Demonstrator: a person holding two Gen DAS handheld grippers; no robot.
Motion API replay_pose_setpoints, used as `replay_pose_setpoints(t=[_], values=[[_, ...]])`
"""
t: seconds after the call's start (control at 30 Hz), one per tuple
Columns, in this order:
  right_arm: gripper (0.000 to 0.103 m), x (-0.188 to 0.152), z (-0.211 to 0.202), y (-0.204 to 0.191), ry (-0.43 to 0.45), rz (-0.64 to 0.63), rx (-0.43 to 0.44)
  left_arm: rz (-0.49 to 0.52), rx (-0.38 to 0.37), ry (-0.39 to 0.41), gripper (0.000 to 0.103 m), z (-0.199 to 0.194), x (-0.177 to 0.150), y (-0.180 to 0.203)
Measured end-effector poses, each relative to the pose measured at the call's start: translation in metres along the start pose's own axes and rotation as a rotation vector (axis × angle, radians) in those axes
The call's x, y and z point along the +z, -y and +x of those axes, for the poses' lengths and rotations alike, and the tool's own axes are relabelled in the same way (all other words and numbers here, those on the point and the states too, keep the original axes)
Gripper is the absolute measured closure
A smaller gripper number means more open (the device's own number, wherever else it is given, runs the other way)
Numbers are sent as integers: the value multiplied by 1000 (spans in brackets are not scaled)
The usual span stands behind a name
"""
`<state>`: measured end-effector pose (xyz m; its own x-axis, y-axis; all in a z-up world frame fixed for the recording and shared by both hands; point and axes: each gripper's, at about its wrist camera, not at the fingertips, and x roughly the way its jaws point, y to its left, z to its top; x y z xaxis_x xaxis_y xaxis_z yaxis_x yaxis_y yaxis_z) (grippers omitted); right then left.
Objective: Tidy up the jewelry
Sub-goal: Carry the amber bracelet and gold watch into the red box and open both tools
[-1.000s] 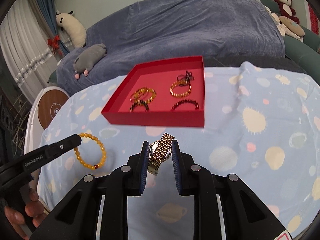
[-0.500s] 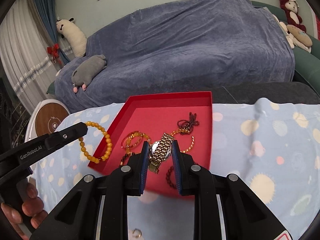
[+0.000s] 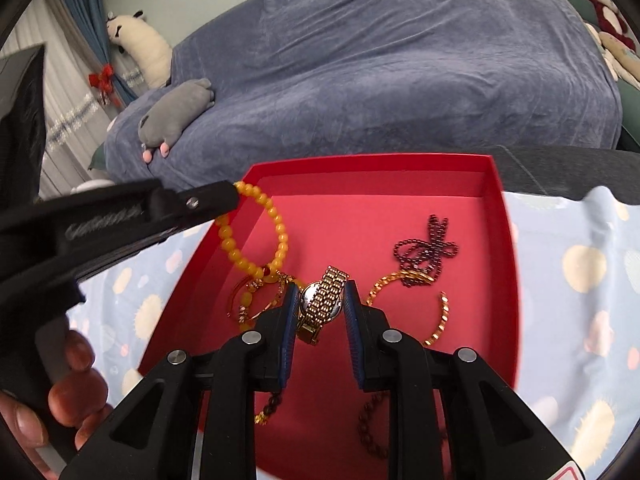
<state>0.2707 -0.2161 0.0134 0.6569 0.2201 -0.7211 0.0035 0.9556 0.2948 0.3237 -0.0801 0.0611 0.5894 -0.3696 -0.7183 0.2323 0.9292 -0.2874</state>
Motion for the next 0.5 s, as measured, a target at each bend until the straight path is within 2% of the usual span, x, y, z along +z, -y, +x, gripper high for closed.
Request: replay_pose_setpoints(t=[0.07, 0.13, 0.3, 0.5], values=[[76, -1, 1, 0, 11, -13, -11, -35, 6, -6, 88, 7, 1, -9], [72, -2, 0, 0, 17, -16, -17, -53, 20, 0, 68, 7, 0, -14], [72, -7, -14, 7, 32, 18, -5, -66, 29, 5, 63, -3, -7, -23], [72, -23, -46, 9, 46, 36, 2, -52, 33, 16, 62, -32, -24, -28]])
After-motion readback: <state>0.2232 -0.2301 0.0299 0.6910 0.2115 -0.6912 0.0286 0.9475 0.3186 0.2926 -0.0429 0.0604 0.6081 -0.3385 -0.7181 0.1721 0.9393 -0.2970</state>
